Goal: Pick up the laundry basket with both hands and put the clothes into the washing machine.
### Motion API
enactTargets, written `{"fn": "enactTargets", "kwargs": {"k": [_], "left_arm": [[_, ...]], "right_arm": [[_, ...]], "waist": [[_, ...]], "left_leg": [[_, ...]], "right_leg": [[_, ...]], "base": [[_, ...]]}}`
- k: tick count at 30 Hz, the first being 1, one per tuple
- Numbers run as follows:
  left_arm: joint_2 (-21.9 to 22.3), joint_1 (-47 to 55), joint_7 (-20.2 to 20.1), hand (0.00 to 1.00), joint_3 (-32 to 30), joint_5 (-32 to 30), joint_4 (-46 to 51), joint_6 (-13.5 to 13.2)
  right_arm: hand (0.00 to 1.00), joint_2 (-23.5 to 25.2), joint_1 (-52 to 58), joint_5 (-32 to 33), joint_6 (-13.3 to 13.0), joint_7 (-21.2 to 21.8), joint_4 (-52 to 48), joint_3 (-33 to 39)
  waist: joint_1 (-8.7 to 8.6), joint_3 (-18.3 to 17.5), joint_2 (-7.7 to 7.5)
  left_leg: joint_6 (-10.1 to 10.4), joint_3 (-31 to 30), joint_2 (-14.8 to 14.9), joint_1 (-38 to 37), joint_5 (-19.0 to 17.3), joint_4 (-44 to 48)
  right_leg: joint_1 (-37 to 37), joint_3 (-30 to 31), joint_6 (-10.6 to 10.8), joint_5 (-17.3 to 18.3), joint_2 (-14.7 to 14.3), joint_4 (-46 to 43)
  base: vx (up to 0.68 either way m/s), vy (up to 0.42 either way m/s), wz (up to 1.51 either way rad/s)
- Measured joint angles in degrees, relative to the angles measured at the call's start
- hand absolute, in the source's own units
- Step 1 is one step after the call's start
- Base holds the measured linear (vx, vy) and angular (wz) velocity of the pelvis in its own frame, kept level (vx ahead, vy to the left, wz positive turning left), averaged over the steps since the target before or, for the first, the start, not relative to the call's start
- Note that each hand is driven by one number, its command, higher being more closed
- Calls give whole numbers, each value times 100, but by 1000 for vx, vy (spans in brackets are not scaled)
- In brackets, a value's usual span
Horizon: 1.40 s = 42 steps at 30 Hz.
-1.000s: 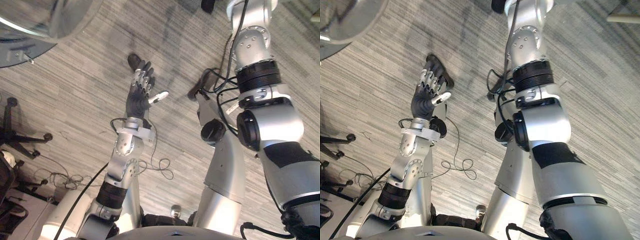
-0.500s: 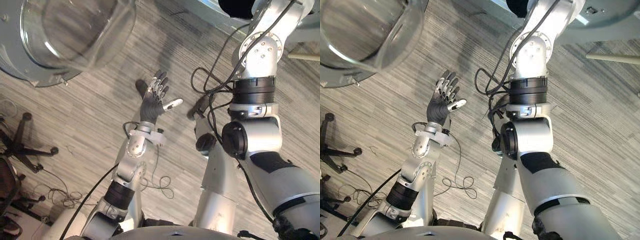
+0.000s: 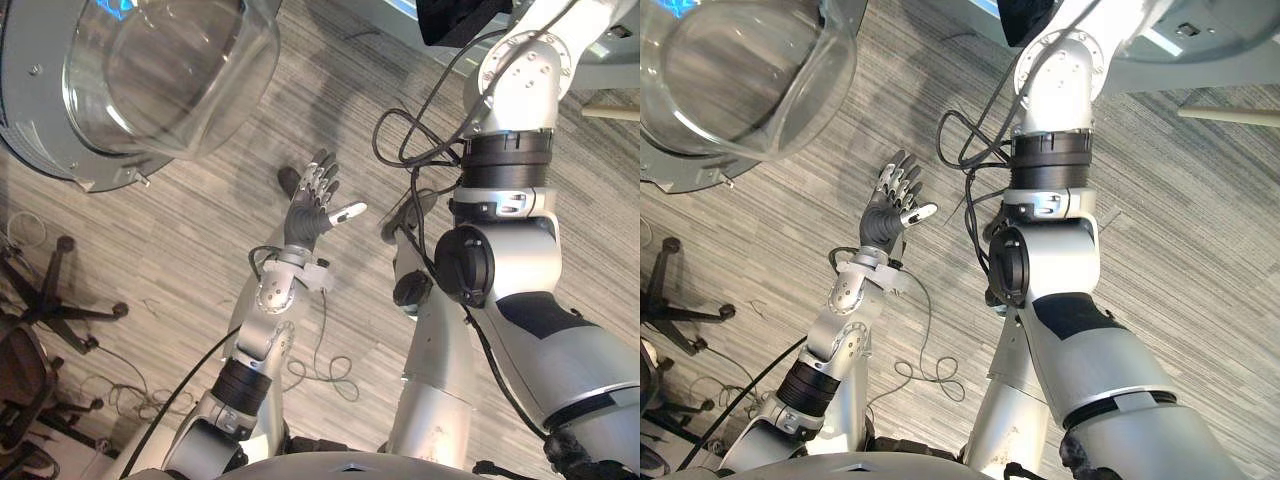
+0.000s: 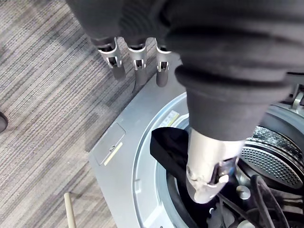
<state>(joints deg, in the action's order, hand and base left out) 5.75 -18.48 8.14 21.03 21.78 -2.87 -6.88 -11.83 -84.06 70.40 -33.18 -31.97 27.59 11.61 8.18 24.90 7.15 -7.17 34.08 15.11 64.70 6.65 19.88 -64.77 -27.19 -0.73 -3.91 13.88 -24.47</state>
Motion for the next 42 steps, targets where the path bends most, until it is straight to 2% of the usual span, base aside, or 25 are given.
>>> {"fn": "enactTargets", "kwargs": {"k": [2, 5, 6, 7, 8, 9, 10, 13, 17, 21, 25, 26, 27, 28, 29, 30, 33, 35, 36, 38, 39, 41, 42], "left_arm": [[-7, 3, 7, 0, 54, 65, 18, -1], [-61, 167, -12, 0, 199, 67, 284, 0], [-121, 293, -92, 0, 216, 67, 425, -2], [-157, 388, -175, 0, 227, 67, 454, -7], [-172, 426, -232, 0, 267, 68, 452, -5], [-199, 480, -333, 0, 444, 149, 450, 10], [-214, 504, -410, 0, 676, 193, 448, 31], [-213, 497, -499, 0, 1062, 257, 448, 80], [-229, 453, -381, 0, 1059, 419, 464, 53], [-229, 450, -181, 0, 1057, 515, 637, -3], [-224, 447, -89, 0, 991, 515, 777, -56], [-228, 446, -88, 0, 953, 515, 778, -56], [-223, 447, -81, 0, 804, 515, 783, -59], [-236, 441, -69, 0, 675, 515, 791, -70], [-252, 444, -64, 0, 667, 516, 773, -64], [-242, 423, -66, 0, 623, 516, 738, -56], [-240, 246, -23, 0, 577, 518, 599, -79], [-164, 144, -22, 0, 496, 518, 541, -50], [-81, 136, -23, 0, 417, 518, 534, -50], [-43, 65, -19, 0, 328, 519, 440, -55], [-25, 67, -16, 0, 297, 519, 430, -54], [-20, 66, -21, 0, 147, 519, 406, -54], [-23, 65, -20, 0, 105, 520, 377, -54]], "right_arm": [[100, -145, -251, -37, 272, -7, 250, -591], [100, -633, -547, -124, 606, 300, 782, -1662], [100, -952, -930, -136, 964, 742, 1459, -2574], [100, -1165, -1196, -295, 1567, 1179, 1868, -3290], [100, -1248, -1342, -459, 1885, 1380, 2087, -3752], [100, -1351, -1613, -773, 2422, 1776, 2391, -4367], [0, -1359, -1802, -984, 2746, 2006, 2632, -4779], [0, -1320, -2003, -1360, 2969, 2173, 3083, -5438], [0, -1050, -2221, -1679, 2971, 2061, 3732, -5655], [0, -871, -2404, -1685, 2956, 1930, 4108, -5655], [0, -830, -2357, -1616, 2899, 1888, 4365, -5010], [0, -835, -2298, -1585, 2893, 1886, 4374, -4883], [0, -772, -2212, -1440, 2840, 1888, 4356, -4684], [0, -651, -2191, -1315, 2833, 1883, 4374, -4482], [0, -644, -2116, -1171, 2810, 1882, 4369, -4349], [0, -689, -1965, -997, 2766, 1870, 4347, -3943], [0, -449, -1606, -448, 2326, 1849, 3618, -3020], [0, -188, -1289, -121, 2137, 1884, 3092, -2461], [0, -29, -1066, 57, 1997, 1881, 2745, -2193], [0, 379, -430, 476, 1549, 1896, 1855, -1631], [0, 485, -302, 564, 1464, 1899, 1650, -1517], [0, 886, 102, 853, 1009, 1971, 994, -1232], [0, 944, 213, 880, 915, 2006, 875, -1160]], "waist": [[-77, 8, -5], [-119, 11, -9], [-213, 13, -13], [-288, 15, -15], [-323, 17, -20], [-354, 19, -22], [-361, 20, -25], [-372, 23, -30], [-427, 23, -32], [-473, 22, -32], [-517, 35, -60], [-518, 40, -68], [-506, 43, -73], [-482, 37, -84], [-551, 44, -97], [-516, 40, -173], [-487, 54, -259], [-487, 60, -268], [-483, 60, -269], [-442, 60, -269], [-436, 60, -269], [-422, 60, -269], [-409, 60, -268]], "left_leg": [[113, 142, -26, -74, 81, -351], [270, 297, -58, -167, 247, -685], [252, 324, -13, -179, 283, -687], [254, 346, 81, -186, 287, -664], [254, 356, 129, -191, 287, -647], [253, 363, 214, -191, 286, -611], [262, 354, 267, -201, 293, -611], [281, 345, 359, -267, 310, -604], [278, 316, 384, -267, 311, -564], [282, 318, 353, -225, 314, -614], [297, 337, 318, -122, 321, -603], [297, 340, 315, -121, 320, -653], [374, 334, 327, -148, 375, -944], [471, 346, 357, -168, 458, -1230], [565, 346, 289, -186, 526, -1244], [540, 353, 272, -213, 657, -1262], [326, 442, 286, -275, 764, -1308], [205, 503, 288, -381, 762, -1307], [201, 503, 288, -441, 758, -1304], [207, 487, 274, -589, 742, -1307], [227, 460, 266, -609, 728, -1306], [265, 445, 237, -647, 700, -1316], [286, 433, 228, -657, 686, -1316]], "right_leg": [[53, -38, 34, -138, -105, 447], [162, -69, 28, -402, -279, 983], [277, -116, 0, -689, -384, 1297], [416, -181, 57, -806, -525, 1625], [491, -201, 88, -878, -603, 1805], [616, -204, 139, -950, -748, 2109], [737, -209, 189, -985, -874, 2375], [926, -204, 228, -1023, -1043, 2673], [975, -166, 324, -1173, -1091, 2744], [965, -143, 327, -1169, -1111, 2875], [865, -8, 330, -1164, -1107, 2907], [855, -10, 383, -1113, -1107, 2909], [807, -67, 815, -679, -1146, 2886], [611, 74, 125, -944, -1170, 2353], [707, 128, 85, -963, -1061, 2225], [863, 143, -39, -1080, -1092, 2438], [880, 239, -113, -1228, -1149, 2594], [922, 327, -120, -1244, -1153, 2591], [968, 354, -118, -1242, -1154, 2592], [1089, 403, -86, -1214, -1155, 2591], [1106, 415, -65, -1199, -1151, 2583], [1135, 422, 11, -1139, -1118, 2538], [1149, 420, 28, -1120, -1108, 2529]], "base": [[-91, -74, -35], [-40, -57, -28], [-47, -88, -34], [-39, -77, -38], [-24, -92, -44], [-9, -83, -35], [-6, -96, -30], [18, -50, -10], [19, 21, 2], [-3, 75, 2], [-6, 88, 3], [-13, 65, -16], [14, 36, -46], [35, 71, -32], [69, 75, -4], [53, 58, 22], [33, 25, -9], [23, 44, -19], [8, 62, -11], [2, 76, -7], [0, 76, -1], [5, 98, 5], [5, 113, 9]]}}
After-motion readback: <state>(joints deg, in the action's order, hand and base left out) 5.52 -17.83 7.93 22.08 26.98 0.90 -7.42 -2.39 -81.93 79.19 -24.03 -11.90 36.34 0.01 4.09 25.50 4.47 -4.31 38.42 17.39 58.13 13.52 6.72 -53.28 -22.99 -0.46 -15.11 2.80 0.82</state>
